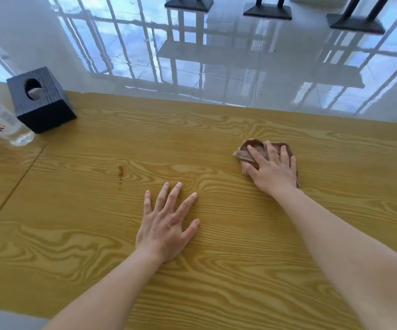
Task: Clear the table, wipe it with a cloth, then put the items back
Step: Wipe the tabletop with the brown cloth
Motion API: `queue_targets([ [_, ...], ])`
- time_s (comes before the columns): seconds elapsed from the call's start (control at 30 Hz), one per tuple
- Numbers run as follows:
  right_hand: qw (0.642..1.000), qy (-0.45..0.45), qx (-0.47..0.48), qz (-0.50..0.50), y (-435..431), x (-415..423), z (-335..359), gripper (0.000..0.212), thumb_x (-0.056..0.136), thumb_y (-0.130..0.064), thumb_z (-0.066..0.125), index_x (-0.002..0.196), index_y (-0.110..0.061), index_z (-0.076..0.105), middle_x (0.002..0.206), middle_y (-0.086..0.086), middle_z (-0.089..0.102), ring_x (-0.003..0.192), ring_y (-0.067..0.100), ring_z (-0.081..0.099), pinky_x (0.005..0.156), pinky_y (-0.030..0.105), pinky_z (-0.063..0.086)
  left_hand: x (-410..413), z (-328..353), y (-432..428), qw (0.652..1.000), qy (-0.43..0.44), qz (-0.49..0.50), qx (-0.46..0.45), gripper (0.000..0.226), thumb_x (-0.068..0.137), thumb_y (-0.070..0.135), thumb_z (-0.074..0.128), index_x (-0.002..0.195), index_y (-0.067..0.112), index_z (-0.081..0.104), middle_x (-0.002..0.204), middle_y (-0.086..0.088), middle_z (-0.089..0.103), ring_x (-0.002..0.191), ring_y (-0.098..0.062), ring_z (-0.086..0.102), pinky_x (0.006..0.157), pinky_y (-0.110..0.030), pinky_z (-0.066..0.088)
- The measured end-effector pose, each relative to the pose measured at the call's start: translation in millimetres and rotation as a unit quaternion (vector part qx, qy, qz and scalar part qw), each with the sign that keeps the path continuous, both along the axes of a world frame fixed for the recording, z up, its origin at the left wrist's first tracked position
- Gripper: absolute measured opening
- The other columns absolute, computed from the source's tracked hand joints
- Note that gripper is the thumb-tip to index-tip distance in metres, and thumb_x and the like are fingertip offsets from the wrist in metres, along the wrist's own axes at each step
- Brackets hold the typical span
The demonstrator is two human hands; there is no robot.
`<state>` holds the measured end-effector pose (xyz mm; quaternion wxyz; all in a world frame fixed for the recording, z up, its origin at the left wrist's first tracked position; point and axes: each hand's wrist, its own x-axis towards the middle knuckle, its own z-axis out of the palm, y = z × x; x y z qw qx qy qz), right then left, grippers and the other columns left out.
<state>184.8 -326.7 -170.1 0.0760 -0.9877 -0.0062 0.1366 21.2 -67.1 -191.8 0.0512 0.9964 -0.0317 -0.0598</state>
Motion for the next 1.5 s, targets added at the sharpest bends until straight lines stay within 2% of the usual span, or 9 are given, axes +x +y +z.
queue_targets([
  [0.07, 0.999, 0.003, 0.014, -0.03, 31.7, 8.2, -1.8, 0.066, 0.087, -0.081, 0.015, 0.149, -0.061, 0.006, 0.167, -0.008, -0.013, 0.151, 0.036, -0.017, 0.119, 0.059, -0.01, 0.7, 1.2, -0.1, 1.0, 0.002, -0.003, 0.001, 0.067, 0.092, 0.073, 0.011, 0.154, 0.05, 0.007, 0.168, 0.004, -0.003, 0.153, -0.022, -0.014, 0.12, -0.059, -0.009],
  [0.27, 0.967, -0.052, -0.019, 0.25, 54.3, -90.6, -4.7, 0.059, 0.086, -0.079, 0.009, 0.143, -0.069, -0.003, 0.165, -0.016, -0.013, 0.152, 0.025, -0.018, 0.122, 0.051, -0.008, -9.8, 3.6, 31.4, 0.996, -0.022, -0.046, -0.076, 0.058, 0.097, 0.058, 0.03, 0.15, 0.037, 0.035, 0.164, 0.003, 0.024, 0.155, -0.02, 0.003, 0.123, -0.056, 0.002],
  [0.37, 0.99, -0.027, -0.025, 0.135, 50.7, -73.4, -3.4, 0.063, 0.085, -0.081, 0.007, 0.145, -0.067, 0.003, 0.166, -0.015, -0.006, 0.153, 0.023, -0.012, 0.123, 0.049, -0.004, -41.2, 0.7, 105.1, 0.995, -0.072, -0.019, -0.061, 0.053, 0.095, 0.053, 0.038, 0.143, 0.036, 0.048, 0.155, 0.003, 0.042, 0.151, -0.02, 0.022, 0.12, -0.061, 0.015],
  [0.5, 0.999, -0.029, -0.017, 0.002, 134.2, -75.2, -7.8, 0.066, 0.088, -0.078, 0.011, 0.151, -0.058, 0.004, 0.167, -0.006, -0.011, 0.151, 0.036, -0.013, 0.12, 0.057, -0.007, -59.2, 1.4, 209.9, 0.991, 0.001, 0.136, -0.013, 0.068, 0.09, 0.071, 0.021, 0.153, 0.047, 0.026, 0.166, 0.003, 0.018, 0.154, -0.021, 0.004, 0.119, -0.066, 0.003],
  [0.7, 0.948, -0.072, 0.025, 0.308, 232.1, -169.8, -11.4, 0.061, 0.092, -0.077, 0.022, 0.149, -0.057, 0.021, 0.167, -0.007, 0.008, 0.153, 0.034, -0.004, 0.121, 0.058, 0.002, -54.5, -5.0, 233.2, 0.992, 0.016, 0.128, 0.016, 0.073, 0.085, 0.081, 0.009, 0.153, 0.054, -0.001, 0.168, 0.003, -0.007, 0.153, -0.02, -0.018, 0.118, -0.064, -0.007],
  [0.9, 0.996, -0.017, -0.003, 0.09, 265.3, -98.5, -8.6, 0.063, 0.091, -0.076, 0.017, 0.151, -0.058, 0.006, 0.167, -0.007, -0.009, 0.152, 0.034, -0.014, 0.121, 0.056, -0.006, -54.6, -1.9, 232.2, 0.992, 0.013, 0.128, 0.002, 0.073, 0.087, 0.082, 0.01, 0.153, 0.054, -0.005, 0.168, 0.003, -0.011, 0.152, -0.022, -0.02, 0.117, -0.064, -0.012],
  [1.17, 0.947, -0.061, 0.008, 0.316, 223.8, -210.7, -8.4, 0.06, 0.093, -0.076, 0.023, 0.15, -0.057, 0.019, 0.167, -0.005, 0.011, 0.154, 0.031, 0.0, 0.122, 0.056, 0.008, -53.0, -0.8, 231.7, 0.992, 0.008, 0.126, -0.007, 0.074, 0.085, 0.081, 0.01, 0.153, 0.054, 0.0, 0.168, 0.001, -0.006, 0.153, -0.024, -0.016, 0.118, -0.064, -0.01],
  [1.37, 0.999, -0.033, 0.003, 0.025, 249.0, -92.8, -12.8, 0.067, 0.09, -0.077, 0.015, 0.152, -0.054, 0.007, 0.167, -0.005, -0.01, 0.151, 0.035, -0.015, 0.12, 0.057, -0.007, -53.9, -5.8, 231.7, 0.991, -0.025, 0.133, -0.013, 0.071, 0.087, 0.079, 0.017, 0.153, 0.053, 0.013, 0.168, 0.001, 0.006, 0.155, -0.024, -0.005, 0.119, -0.064, -0.004],
  [1.5, 0.981, -0.049, 0.018, 0.186, 295.2, -122.2, -13.9, 0.064, 0.092, -0.075, 0.018, 0.152, -0.055, 0.008, 0.168, -0.002, -0.009, 0.151, 0.038, -0.015, 0.119, 0.059, -0.008, -56.1, -6.6, 230.8, 0.987, -0.048, 0.149, -0.03, 0.065, 0.09, 0.071, 0.018, 0.152, 0.052, 0.021, 0.167, 0.004, 0.012, 0.155, -0.02, -0.001, 0.121, -0.062, 0.0],
])
